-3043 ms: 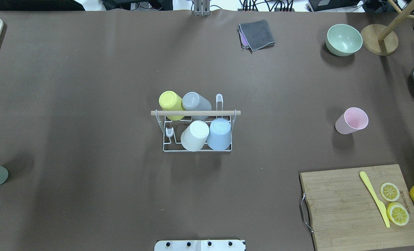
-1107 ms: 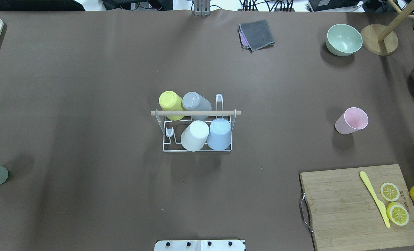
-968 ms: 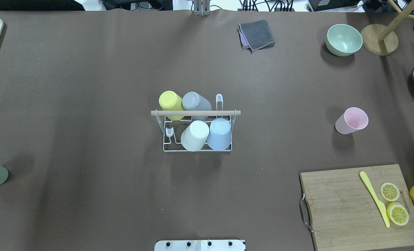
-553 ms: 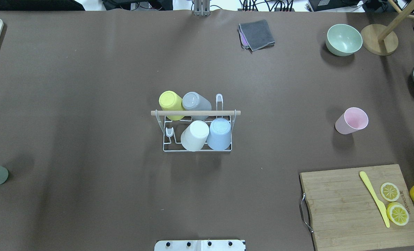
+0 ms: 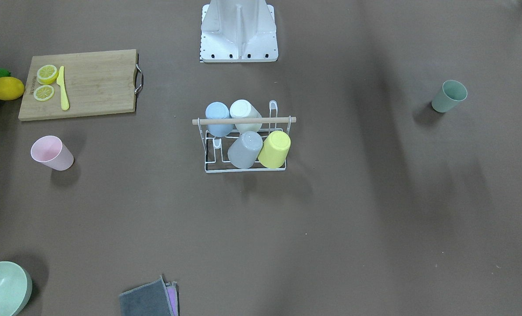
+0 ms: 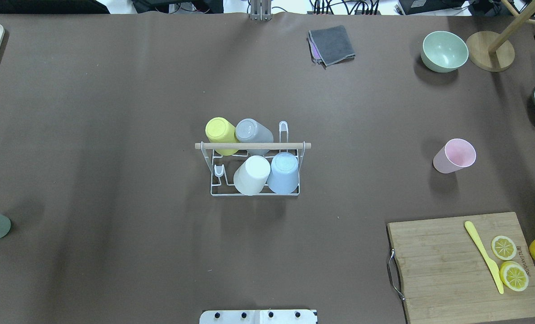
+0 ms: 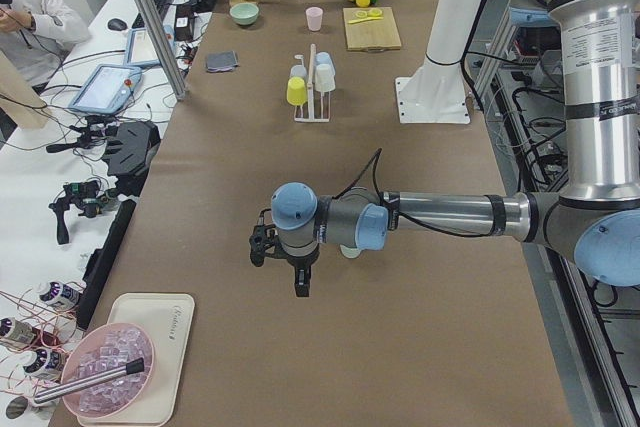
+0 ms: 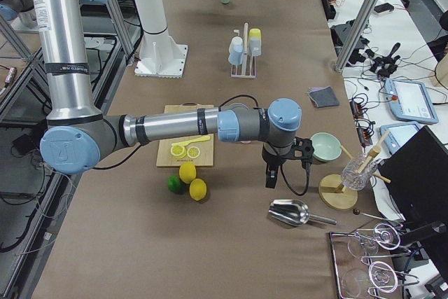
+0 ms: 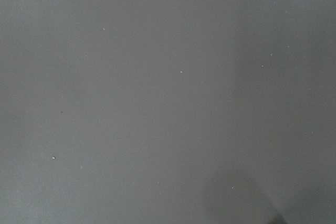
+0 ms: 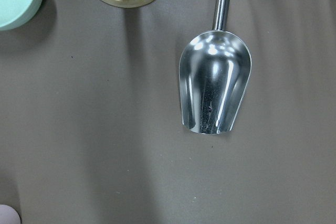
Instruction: Place cup on cup holder
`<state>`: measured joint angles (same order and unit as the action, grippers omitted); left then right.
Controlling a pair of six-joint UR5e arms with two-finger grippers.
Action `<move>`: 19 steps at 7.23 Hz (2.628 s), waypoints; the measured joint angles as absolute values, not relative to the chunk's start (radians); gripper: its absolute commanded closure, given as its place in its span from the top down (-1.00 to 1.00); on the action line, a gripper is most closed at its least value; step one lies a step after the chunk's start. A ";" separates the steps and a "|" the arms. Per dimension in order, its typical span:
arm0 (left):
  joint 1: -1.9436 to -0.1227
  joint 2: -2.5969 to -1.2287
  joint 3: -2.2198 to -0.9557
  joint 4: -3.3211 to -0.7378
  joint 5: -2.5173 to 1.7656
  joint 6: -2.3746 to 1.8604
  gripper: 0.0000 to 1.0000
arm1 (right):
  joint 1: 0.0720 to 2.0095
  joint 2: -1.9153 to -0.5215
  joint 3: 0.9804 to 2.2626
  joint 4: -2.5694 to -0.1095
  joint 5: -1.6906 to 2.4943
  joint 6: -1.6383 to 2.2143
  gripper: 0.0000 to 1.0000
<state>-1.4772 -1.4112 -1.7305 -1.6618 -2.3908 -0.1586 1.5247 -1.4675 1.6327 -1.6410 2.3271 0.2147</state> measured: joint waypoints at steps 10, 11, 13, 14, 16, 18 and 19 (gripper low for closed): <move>-1.489 -1.307 -1.841 -1.558 -2.384 -0.154 0.95 | 1.170 -1.065 1.428 -1.937 2.310 0.306 1.00; -1.489 -1.300 -1.832 -1.558 -2.384 -0.152 0.95 | 1.163 -1.053 1.392 -1.943 2.342 0.255 1.00; -1.488 -1.296 -1.822 -1.558 -2.384 -0.149 0.95 | 1.154 -1.014 1.298 -1.962 2.409 0.138 1.00; -1.488 -1.295 -1.821 -1.559 -2.384 -0.149 0.95 | 1.145 -0.984 1.240 -1.983 2.437 0.096 1.00; -1.489 -1.293 -1.822 -1.559 -2.384 -0.149 0.95 | 1.126 -0.928 1.134 -2.072 2.456 -0.034 1.00; -1.490 -1.302 -1.821 -1.535 -2.385 -0.153 0.95 | 1.107 -0.882 1.047 -2.180 2.456 -0.164 1.00; -1.490 -1.324 -1.822 -1.494 -2.386 -0.153 0.95 | 1.095 -0.858 1.009 -2.228 2.450 -0.201 1.00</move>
<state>-1.4904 -1.3238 -1.8218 -1.4940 -2.3863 -0.1532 1.0949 -0.8580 1.0091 -2.2277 2.4495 -0.2014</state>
